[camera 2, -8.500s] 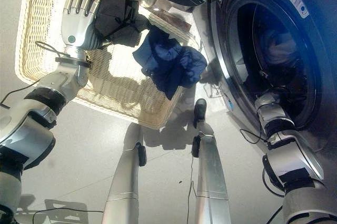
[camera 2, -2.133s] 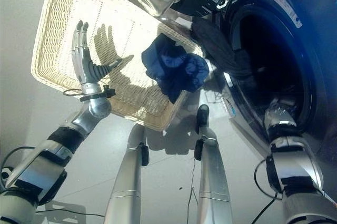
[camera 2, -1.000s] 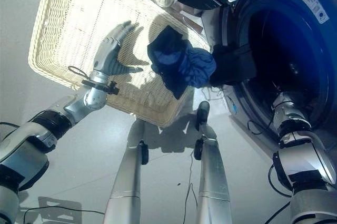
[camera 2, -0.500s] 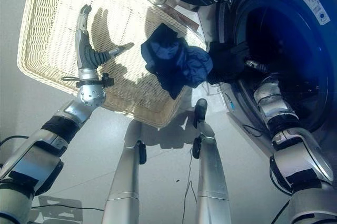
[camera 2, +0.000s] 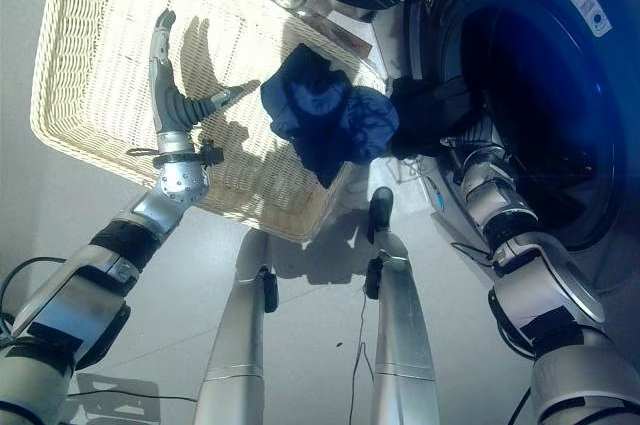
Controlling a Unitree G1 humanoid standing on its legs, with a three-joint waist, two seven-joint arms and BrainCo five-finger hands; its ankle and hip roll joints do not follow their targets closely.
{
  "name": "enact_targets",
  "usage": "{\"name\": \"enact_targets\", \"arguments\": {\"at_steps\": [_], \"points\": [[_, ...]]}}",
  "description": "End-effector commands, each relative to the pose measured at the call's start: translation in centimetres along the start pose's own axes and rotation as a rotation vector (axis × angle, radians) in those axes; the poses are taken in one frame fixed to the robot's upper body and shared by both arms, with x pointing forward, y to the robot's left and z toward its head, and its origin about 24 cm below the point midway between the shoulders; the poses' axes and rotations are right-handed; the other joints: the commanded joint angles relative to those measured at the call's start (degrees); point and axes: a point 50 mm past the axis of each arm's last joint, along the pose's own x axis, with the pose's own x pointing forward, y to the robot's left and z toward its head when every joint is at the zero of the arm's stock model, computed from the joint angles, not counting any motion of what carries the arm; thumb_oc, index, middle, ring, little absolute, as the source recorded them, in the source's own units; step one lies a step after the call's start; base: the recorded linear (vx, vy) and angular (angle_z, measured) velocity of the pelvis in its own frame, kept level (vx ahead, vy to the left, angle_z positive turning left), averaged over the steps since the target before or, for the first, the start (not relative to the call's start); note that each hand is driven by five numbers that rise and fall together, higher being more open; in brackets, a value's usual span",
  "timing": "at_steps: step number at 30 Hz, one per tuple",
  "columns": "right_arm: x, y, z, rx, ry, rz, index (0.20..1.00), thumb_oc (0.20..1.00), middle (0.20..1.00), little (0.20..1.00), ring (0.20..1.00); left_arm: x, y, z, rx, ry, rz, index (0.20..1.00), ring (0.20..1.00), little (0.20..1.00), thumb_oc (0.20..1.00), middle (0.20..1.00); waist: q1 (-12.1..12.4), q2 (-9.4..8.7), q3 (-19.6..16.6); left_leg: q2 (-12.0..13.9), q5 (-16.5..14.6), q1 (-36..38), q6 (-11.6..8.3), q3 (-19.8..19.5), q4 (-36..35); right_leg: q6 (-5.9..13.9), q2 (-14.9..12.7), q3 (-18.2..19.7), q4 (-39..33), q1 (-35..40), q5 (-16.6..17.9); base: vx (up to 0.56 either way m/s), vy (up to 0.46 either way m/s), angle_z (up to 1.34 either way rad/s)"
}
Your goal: Put the clothes into the washing machine.
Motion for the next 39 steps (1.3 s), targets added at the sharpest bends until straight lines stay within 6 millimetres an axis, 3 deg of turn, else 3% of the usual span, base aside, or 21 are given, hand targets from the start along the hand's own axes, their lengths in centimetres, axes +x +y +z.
{"name": "enact_targets", "arguments": {"at_steps": [1,5,6,7,8,20,31,34,37,39], "points": [[-0.2,0.4,-0.8,-0.164,0.007,0.024,1.0,1.0,1.0,1.0,1.0,1.7,-0.1,1.8,-0.108,-0.036,0.12,1.0,1.0,1.0,1.0,1.0,1.19,1.3,-1.07,-4.55,-9.44,1.07,2.57,4.42,7.79,2.94,5.24,-3.56,-14.95,5.58,9.65,0.0,0.0,0.0],[-0.1,0.1,-1.0,-0.21,0.037,-0.023,1.0,1.0,1.0,1.0,1.0,1.6,-0.4,2.1,-0.123,-0.042,0.118,1.0,1.0,1.0,1.0,1.0,1.39,1.71,-1.07,-4.72,-9.28,0.89,2.7,4.33,7.85,2.88,5.31,-3.48,-14.77,5.27,9.83,0.0,0.003,0.02],[0.0,-0.2,-1.1,-0.218,0.047,-0.042,0.865,0.865,0.865,0.865,0.865,1.6,-0.5,2.2,-0.13,-0.046,0.119,1.0,1.0,1.0,1.0,1.0,1.43,1.84,-1.07,-4.77,-9.24,0.83,2.7,4.28,7.83,2.92,5.27,-3.44,-14.85,5.21,9.92,0.0,0.0,0.0],[0.1,-0.4,-1.0,-0.23,0.056,-0.052,0.369,0.369,0.369,0.369,0.369,1.6,-0.5,2.3,-0.135,-0.048,0.119,1.0,1.0,1.0,1.0,1.0,1.47,1.93,-1.07,-4.84,-9.24,0.8,2.72,4.25,7.84,2.93,5.26,-3.41,-14.89,5.16,9.97,0.0,0.0,0.0],[0.3,-0.6,-1.0,-0.243,0.062,-0.062,0.2,0.2,0.2,0.2,0.2,1.6,-0.5,2.4,-0.14,-0.053,0.118,1.0,1.0,1.0,1.0,1.0,1.54,2.04,-1.07,-4.86,-9.13,0.75,2.72,4.22,7.78,2.93,5.25,-3.44,-14.86,5.08,10.06,0.0,0.0,0.0],[0.9,-1.7,-0.1,-0.255,0.09,-0.119,0.2,0.2,0.2,0.2,0.2,1.3,-1.3,3.4,-0.185,-0.08,0.119,1.0,1.0,1.0,1.0,1.0,2.3,2.78,-1.07,-5.23,-8.55,0.63,2.84,3.94,7.21,2.96,4.95,-3.53,-15.24,5.0,10.42,0.0,0.001,0.0],[0.8,-1.6,-0.3,-0.201,0.109,-0.134,0.2,0.2,0.2,0.2,0.2,0.9,-1.4,3.4,-0.197,-0.081,0.115,1.0,1.0,1.0,1.0,1.0,2.56,3.04,-1.07,-5.62,-8.3,0.13,2.92,3.61,7.24,2.93,4.98,-3.57,-15.26,4.45,10.81,0.0,0.0,0.0],[0.6,-1.3,-0.8,-0.056,0.176,-0.117,0.2,0.2,0.2,0.2,0.2,0.8,-1.3,3.3,-0.198,-0.077,0.116,1.0,1.0,1.0,1.0,1.0,2.51,2.97,-1.07,-5.52,-8.3,0.03,2.86,3.62,7.34,2.9,5.09,-3.48,-15.07,4.29,10.82,0.0,0.0,0.0],[0.3,-1.2,-1.9,0.232,0.313,-0.152,0.2,0.2,0.2,0.2,0.2,0.6,-1.1,3.1,-0.197,-0.076,0.116,1.0,1.0,1.0,1.0,1.0,2.47,2.95,-1.07,-5.31,-8.4,0.01,2.6,3.67,7.58,2.78,5.24,-3.33,-14.75,4.17,10.72,0.0,0.0,0.0],[0.4,-2.3,-3.3,0.458,0.426,-0.239,0.2,0.2,0.2,0.2,0.2,0.2,-0.8,2.6,-0.19,-0.073,0.113,1.0,1.0,1.0,1.0,1.0,2.35,2.72,-1.07,-5.19,-8.82,0.31,2.45,3.48,7.91,2.86,5.37,-3.14,-14.57,4.45,10.59,0.0,0.0,0.0]]}}
